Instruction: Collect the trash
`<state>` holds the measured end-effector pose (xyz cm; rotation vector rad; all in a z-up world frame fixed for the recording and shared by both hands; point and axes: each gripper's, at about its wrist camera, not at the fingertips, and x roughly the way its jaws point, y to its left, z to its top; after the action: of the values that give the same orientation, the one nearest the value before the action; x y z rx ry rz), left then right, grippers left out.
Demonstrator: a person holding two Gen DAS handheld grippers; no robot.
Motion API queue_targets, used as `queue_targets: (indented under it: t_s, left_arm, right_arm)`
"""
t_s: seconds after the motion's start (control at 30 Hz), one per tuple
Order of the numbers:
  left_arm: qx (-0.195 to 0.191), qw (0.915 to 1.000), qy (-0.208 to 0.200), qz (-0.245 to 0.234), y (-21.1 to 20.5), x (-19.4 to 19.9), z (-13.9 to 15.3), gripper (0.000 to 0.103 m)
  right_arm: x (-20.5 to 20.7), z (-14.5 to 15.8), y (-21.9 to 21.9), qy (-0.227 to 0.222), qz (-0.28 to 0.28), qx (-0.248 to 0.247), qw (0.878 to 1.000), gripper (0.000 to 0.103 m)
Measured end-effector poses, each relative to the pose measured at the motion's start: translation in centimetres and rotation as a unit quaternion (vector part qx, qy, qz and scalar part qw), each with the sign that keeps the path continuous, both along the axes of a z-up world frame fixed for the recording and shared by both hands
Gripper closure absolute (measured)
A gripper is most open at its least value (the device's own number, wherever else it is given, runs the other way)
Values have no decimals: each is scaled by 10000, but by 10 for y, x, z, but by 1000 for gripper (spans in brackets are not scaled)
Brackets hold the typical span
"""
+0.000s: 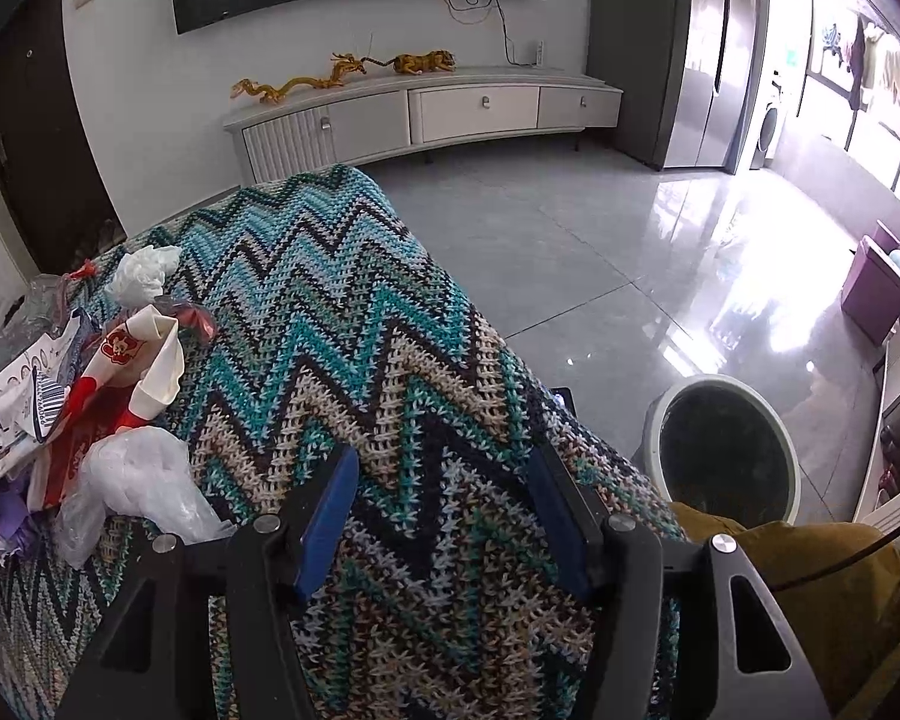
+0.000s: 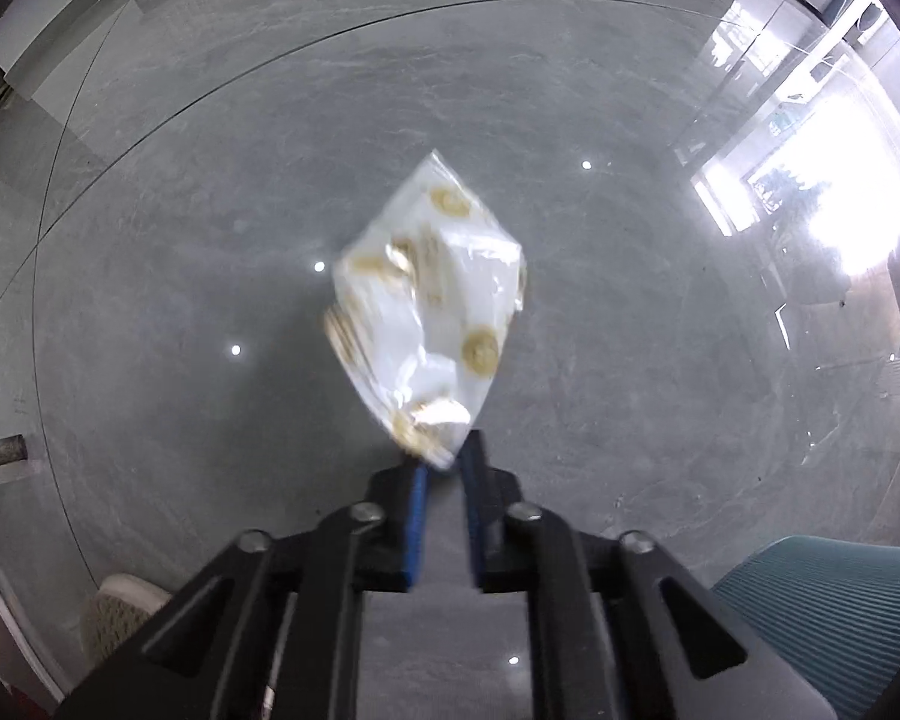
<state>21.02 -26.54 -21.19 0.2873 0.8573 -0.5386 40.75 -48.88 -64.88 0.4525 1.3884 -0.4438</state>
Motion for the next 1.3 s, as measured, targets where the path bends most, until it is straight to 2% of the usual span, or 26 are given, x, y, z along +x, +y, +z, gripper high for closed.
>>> queue_targets:
  t_s: [0.07, 0.13, 0.33, 0.43, 0.5, 0.57, 0.7, 0.83, 0.97, 1.07, 1.2, 1.3]
  left_arm:
    - [-20, 10000, 10, 2, 0, 0, 0, 46]
    - [-41, 10000, 18, -1, 1, 0, 0, 46]
    - [-66, 10000, 5, 8, 2, 1, 0, 46]
    - [-92, 9999, -26, 35, 3, 0, 1, 46]
    - [-108, 9999, -38, 31, 4, -1, 1, 46]
    - [-127, 9999, -28, 26, 4, -1, 1, 46]
    - [-212, 9998, 18, 21, 7, 0, 1, 46]
    - [-233, 9997, 90, 31, 7, 3, 0, 46]
    - [-225, 9997, 94, 39, 6, 3, 0, 46]
    - [-222, 9997, 86, 40, 6, 3, 0, 46]
    - [-228, 9997, 79, 43, 7, 3, 0, 46]
    - [-264, 9996, 67, 48, 7, 3, 1, 46]
  right_arm:
    - [-8, 11, 1, -254, -178, 203, 9993, 101]
    - [-18, 31, 6, -702, -325, 489, 9958, 101]
    - [-39, 122, 35, -1991, 4, 700, 9775, 102]
    - [-58, 148, 43, -2340, -28, 835, 9686, 102]
    - [-75, 150, 37, -2396, -225, 912, 9663, 101]
    - [-87, 139, 36, -2307, -402, 1045, 9666, 101]
    - [-92, 110, 37, -2107, -251, 1000, 9721, 101]
    - [-88, 124, 46, -2310, -19, 912, 9687, 101]
    - [-86, 173, 57, -2772, 339, 726, 9575, 101]
    - [-98, 219, 55, -3237, 410, 701, 9427, 101]
    - [-141, 282, 44, -3705, 502, 444, 9264, 101]
    - [-188, 319, 34, -3790, 423, 142, 9243, 101]
